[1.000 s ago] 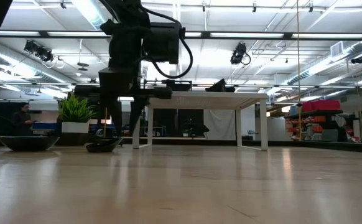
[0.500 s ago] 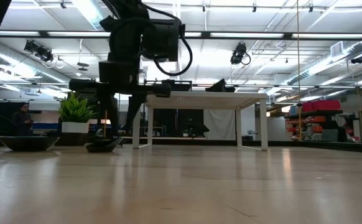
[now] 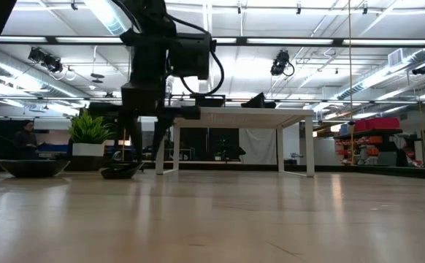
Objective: Pick & Place Mini shaped plates
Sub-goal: Stack the drop-shaped plate on top of the drop-shaped plate on the shelf
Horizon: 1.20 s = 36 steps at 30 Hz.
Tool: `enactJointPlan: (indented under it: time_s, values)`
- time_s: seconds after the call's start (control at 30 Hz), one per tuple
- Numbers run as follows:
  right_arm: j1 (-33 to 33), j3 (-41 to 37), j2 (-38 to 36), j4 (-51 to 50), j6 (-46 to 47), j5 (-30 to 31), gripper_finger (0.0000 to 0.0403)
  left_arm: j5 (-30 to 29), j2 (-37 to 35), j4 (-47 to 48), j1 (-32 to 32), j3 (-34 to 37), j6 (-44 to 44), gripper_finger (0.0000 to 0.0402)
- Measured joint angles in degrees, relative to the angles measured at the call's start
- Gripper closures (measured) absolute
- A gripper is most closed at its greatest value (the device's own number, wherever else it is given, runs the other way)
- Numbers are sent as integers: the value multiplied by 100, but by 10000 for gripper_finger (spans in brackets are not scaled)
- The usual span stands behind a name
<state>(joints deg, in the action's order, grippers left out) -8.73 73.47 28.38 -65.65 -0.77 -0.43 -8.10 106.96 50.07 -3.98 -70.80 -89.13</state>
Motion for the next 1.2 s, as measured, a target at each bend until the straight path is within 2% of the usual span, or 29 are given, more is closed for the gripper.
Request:
enactJointPlan:
  time_s: [0.43,1.2]
  values:
    - [-2,0,-2,0,1,-1,383,269,2,-67,54,139,261,299]
    - [-2,0,0,2,1,-2,383,151,2,-269,-2,336,394,300]
